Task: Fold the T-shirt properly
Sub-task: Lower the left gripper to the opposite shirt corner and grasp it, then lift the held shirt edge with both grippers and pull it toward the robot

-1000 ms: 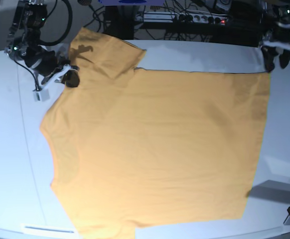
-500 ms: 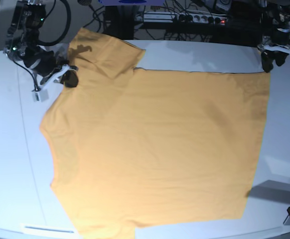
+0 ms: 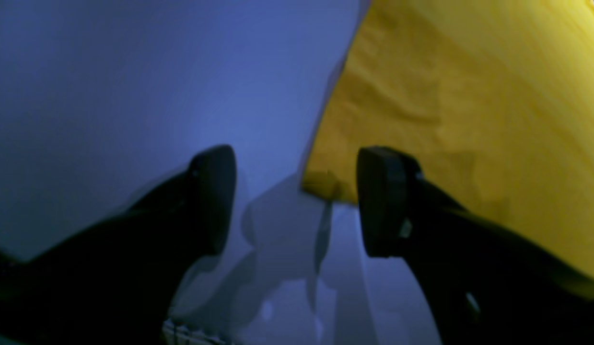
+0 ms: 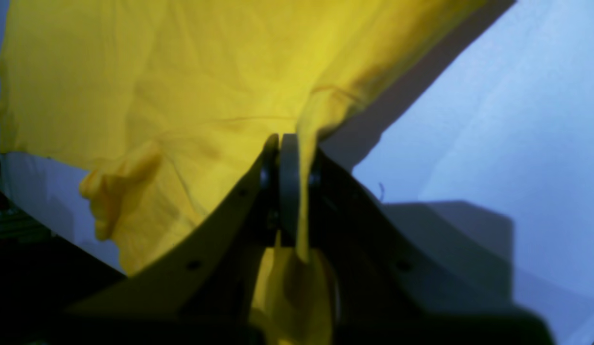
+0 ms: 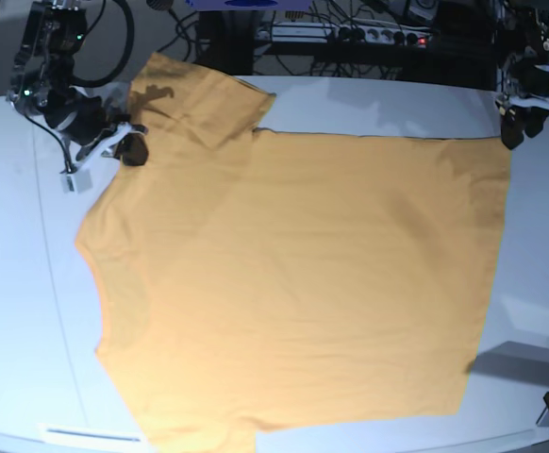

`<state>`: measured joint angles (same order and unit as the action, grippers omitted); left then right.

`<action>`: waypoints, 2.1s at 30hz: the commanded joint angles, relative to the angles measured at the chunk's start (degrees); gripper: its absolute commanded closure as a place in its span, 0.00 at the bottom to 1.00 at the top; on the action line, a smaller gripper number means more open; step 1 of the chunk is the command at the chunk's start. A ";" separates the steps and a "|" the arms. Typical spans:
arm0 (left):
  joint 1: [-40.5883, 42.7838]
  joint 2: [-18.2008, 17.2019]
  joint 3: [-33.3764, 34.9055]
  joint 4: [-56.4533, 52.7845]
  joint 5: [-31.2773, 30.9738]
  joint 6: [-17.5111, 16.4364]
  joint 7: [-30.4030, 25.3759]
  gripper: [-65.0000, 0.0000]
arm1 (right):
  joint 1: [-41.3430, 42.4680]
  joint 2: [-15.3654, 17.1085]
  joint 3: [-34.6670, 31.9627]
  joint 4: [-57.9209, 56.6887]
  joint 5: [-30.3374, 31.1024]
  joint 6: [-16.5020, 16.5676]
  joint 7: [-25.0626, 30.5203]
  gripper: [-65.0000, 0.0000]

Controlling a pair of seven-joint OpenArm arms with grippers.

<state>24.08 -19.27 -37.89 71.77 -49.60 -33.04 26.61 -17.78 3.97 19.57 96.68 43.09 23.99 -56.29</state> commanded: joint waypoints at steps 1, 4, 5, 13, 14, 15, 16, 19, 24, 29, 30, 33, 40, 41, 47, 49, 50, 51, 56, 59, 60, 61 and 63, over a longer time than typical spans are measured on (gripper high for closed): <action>0.06 -0.12 0.22 -0.07 1.82 0.82 4.82 0.39 | 0.42 0.56 0.08 0.77 0.73 0.41 0.69 1.00; -1.26 0.59 0.22 0.28 2.00 0.82 6.31 0.39 | 0.42 0.56 0.08 0.77 0.73 0.41 0.69 1.00; -1.35 0.67 0.22 0.45 2.00 0.82 6.93 0.39 | 0.42 0.56 0.08 0.77 0.73 0.41 0.69 1.00; -1.88 1.03 8.66 0.01 2.09 0.82 7.63 0.39 | 0.42 0.56 0.08 0.77 0.73 0.41 0.69 1.00; -1.97 1.11 9.63 0.01 2.09 0.82 7.63 0.39 | 0.42 0.56 0.08 0.77 0.73 0.41 0.69 1.00; -1.97 1.20 10.33 0.01 1.91 0.82 7.72 0.39 | 0.42 0.56 0.08 0.77 0.73 0.41 0.69 1.00; -1.97 1.46 10.94 0.01 1.91 0.82 7.72 0.39 | 0.42 0.56 0.08 0.77 0.73 0.41 0.69 1.00; -1.97 2.17 11.30 0.01 1.82 0.82 7.72 0.39 | 0.42 0.56 0.08 0.77 0.73 0.41 0.69 1.00; -1.70 2.96 11.30 -0.07 1.82 0.82 7.72 0.39 | 0.42 0.56 0.08 0.77 0.73 0.41 0.69 1.00; -1.70 3.14 10.86 -0.07 1.91 0.82 7.72 0.63 | 0.42 0.56 0.08 0.77 0.73 0.41 0.69 1.00; -1.70 3.14 10.77 -0.07 1.91 0.82 7.72 0.75 | 0.42 0.56 0.08 0.77 0.73 0.41 0.69 1.00; -1.70 3.14 10.77 -0.07 1.91 0.82 7.63 1.00 | 0.42 0.56 0.08 0.77 0.73 0.41 0.69 1.00; -1.61 3.14 10.68 0.01 1.91 0.82 7.46 1.00 | 0.42 0.56 0.34 0.77 0.73 0.41 0.95 1.00; -1.61 3.14 10.68 0.19 1.91 0.82 7.46 1.00 | 0.42 0.56 0.43 0.77 0.73 0.41 1.04 1.00; -0.65 3.05 10.68 1.16 1.91 0.82 7.37 1.00 | 0.15 1.79 0.69 1.03 0.73 0.41 1.04 1.00; 0.41 3.05 10.68 2.47 2.00 0.82 7.37 1.00 | 0.15 1.79 2.19 1.21 0.82 0.41 1.04 1.00; 0.94 3.05 10.68 3.44 2.00 0.82 7.37 1.00 | 0.15 1.79 3.42 1.21 0.91 0.41 0.95 1.00; 1.46 3.05 10.68 4.67 2.00 0.82 7.37 1.00 | 0.15 1.70 4.56 1.21 0.91 0.41 0.78 1.00; 3.66 2.87 10.68 9.51 2.00 1.08 7.46 1.00 | -0.11 2.67 6.41 1.29 0.91 0.41 0.60 1.00; 4.80 2.87 10.68 11.44 2.00 1.08 7.63 1.00 | -0.99 3.11 6.23 1.91 1.00 0.41 0.69 1.00; 5.16 2.87 10.68 12.06 2.00 1.08 7.63 1.00 | -1.52 3.11 6.23 2.44 1.00 0.41 0.69 1.00; 5.51 2.87 10.68 12.58 2.00 1.08 7.72 1.00 | -2.31 3.11 6.23 3.49 1.00 0.41 0.69 1.00; 6.39 2.78 10.68 13.11 2.00 1.08 7.72 1.00 | -3.36 3.02 6.32 5.95 1.00 0.41 0.78 1.00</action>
<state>29.63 -15.75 -26.98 84.73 -49.76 -33.23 31.88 -21.56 6.44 25.45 101.58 43.31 24.05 -56.75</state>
